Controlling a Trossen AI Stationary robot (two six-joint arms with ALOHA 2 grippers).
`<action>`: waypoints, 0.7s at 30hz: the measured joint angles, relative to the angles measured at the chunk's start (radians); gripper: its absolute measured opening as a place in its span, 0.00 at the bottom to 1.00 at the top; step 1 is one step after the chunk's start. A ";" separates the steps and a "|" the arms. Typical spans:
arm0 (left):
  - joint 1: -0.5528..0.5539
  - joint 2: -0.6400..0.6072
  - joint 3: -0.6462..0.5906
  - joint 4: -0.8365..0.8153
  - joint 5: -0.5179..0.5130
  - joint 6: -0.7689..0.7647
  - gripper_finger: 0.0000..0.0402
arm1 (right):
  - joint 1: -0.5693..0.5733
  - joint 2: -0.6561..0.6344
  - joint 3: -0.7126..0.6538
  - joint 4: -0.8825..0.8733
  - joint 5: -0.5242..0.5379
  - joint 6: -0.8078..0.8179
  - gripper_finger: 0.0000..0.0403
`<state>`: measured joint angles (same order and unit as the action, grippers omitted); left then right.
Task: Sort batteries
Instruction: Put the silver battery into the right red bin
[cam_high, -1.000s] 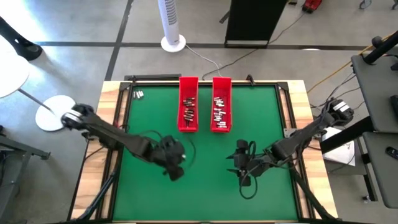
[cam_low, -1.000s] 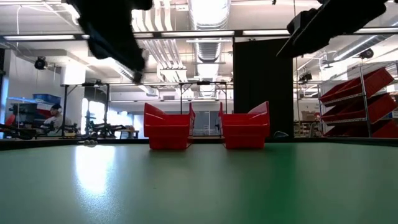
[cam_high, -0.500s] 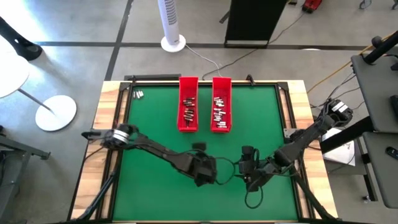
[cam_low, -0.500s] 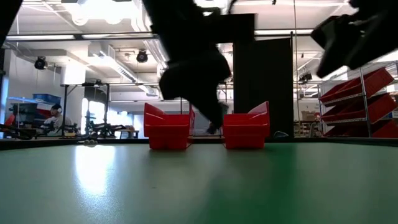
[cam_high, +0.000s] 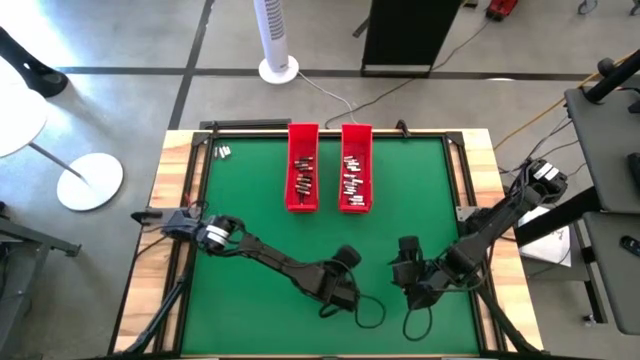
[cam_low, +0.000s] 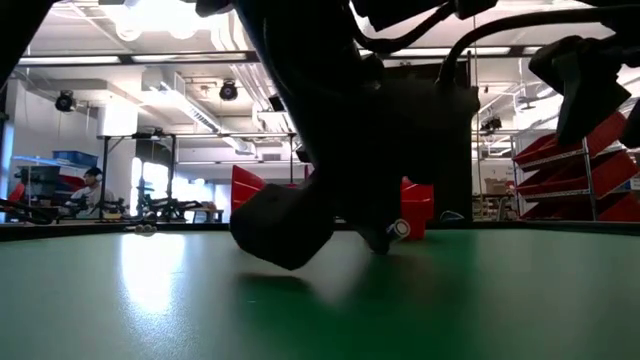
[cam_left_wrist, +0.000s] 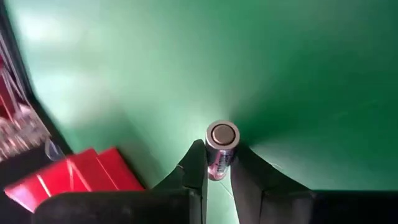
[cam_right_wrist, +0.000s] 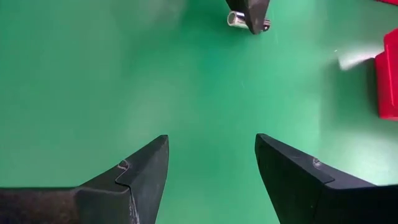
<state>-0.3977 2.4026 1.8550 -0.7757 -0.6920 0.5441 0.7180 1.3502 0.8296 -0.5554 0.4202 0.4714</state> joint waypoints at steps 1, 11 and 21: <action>0.000 0.000 -0.005 0.007 0.004 0.030 0.07 | 0.000 0.000 -0.001 0.000 0.000 0.001 0.57; -0.005 -0.004 0.003 -0.011 0.089 0.273 0.19 | -0.034 0.000 -0.004 0.030 0.003 -0.011 0.60; -0.008 -0.007 0.101 -0.082 0.147 0.174 0.41 | -0.071 0.000 -0.008 0.038 0.001 -0.089 0.60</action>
<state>-0.4060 2.3954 1.9564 -0.8573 -0.5452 0.7183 0.6468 1.3502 0.8218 -0.5177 0.4216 0.3829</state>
